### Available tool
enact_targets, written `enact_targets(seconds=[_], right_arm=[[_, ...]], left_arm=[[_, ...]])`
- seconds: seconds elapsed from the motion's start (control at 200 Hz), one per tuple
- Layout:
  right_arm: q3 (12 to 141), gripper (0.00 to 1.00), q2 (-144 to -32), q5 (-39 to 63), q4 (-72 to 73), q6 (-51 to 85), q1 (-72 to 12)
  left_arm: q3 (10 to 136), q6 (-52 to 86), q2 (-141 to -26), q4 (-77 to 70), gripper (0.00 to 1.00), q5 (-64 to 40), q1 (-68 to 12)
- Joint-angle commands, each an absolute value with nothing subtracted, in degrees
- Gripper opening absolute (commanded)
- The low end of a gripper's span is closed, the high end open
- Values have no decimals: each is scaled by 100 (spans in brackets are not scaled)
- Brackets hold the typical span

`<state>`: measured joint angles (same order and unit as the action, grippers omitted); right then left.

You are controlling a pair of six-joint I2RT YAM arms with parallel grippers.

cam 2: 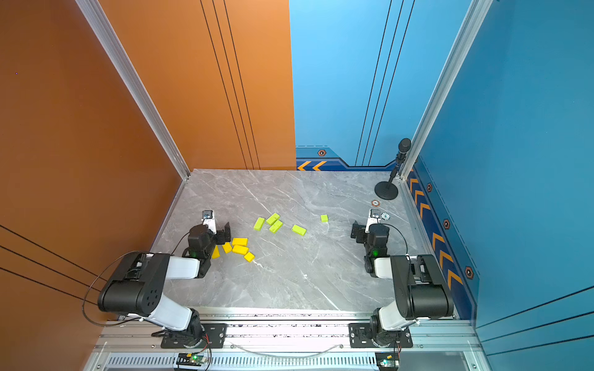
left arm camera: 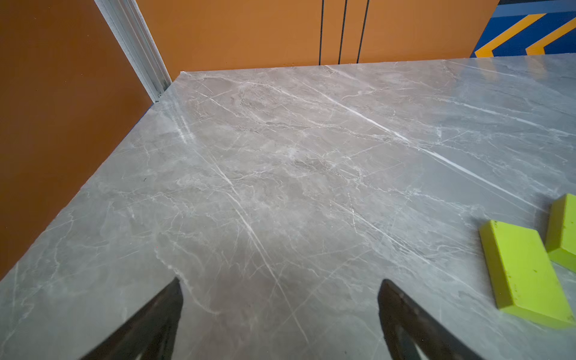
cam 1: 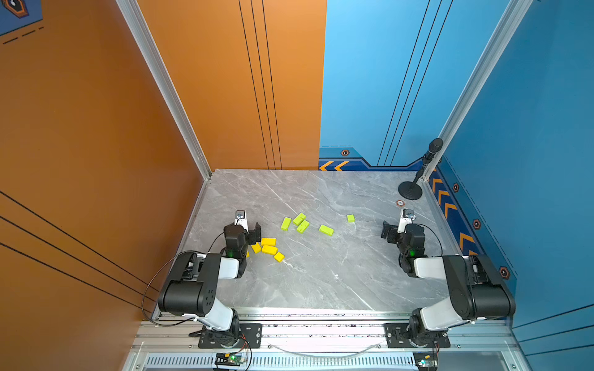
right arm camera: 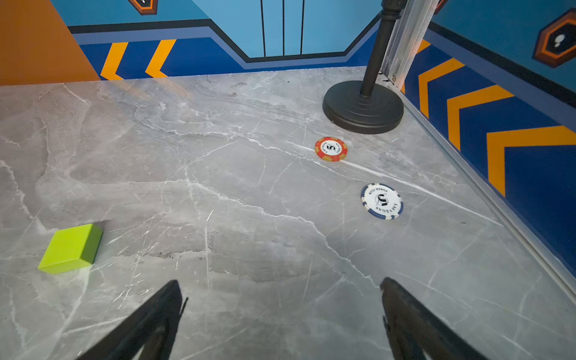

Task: Assemble the letter v with building blocks
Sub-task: Pick up the building block from the center of the board.

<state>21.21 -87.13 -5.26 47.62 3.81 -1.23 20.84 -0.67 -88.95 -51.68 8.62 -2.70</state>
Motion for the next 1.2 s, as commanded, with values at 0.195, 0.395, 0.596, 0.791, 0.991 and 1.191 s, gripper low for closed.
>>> enact_targets(seconds=[0.195,0.395,0.596,0.791,0.991,1.191], right_arm=[[2232,100,-8778,-664,4863,294,-158],[2232,100,-8778,-662,4860,291,-158],[2232,100,-8782,-666,4865,290,-158],[2232,100,-8780,-665,4856,293,-158],[2237,100,-8780,-668,4860,290,-158],[2699,100,-7771,-1554,3284,609,-176]], left_arm=[[2189,-112,-8954,-5245,98,773,-202],[2195,-101,-8948,-5238,98,746,-184],[2193,-91,-8954,-5238,98,745,-185],[2198,-90,-8947,-5223,98,740,-180],[2171,-29,-8928,-5229,98,1043,-234],[2257,31,-8090,-4438,98,1851,-405]])
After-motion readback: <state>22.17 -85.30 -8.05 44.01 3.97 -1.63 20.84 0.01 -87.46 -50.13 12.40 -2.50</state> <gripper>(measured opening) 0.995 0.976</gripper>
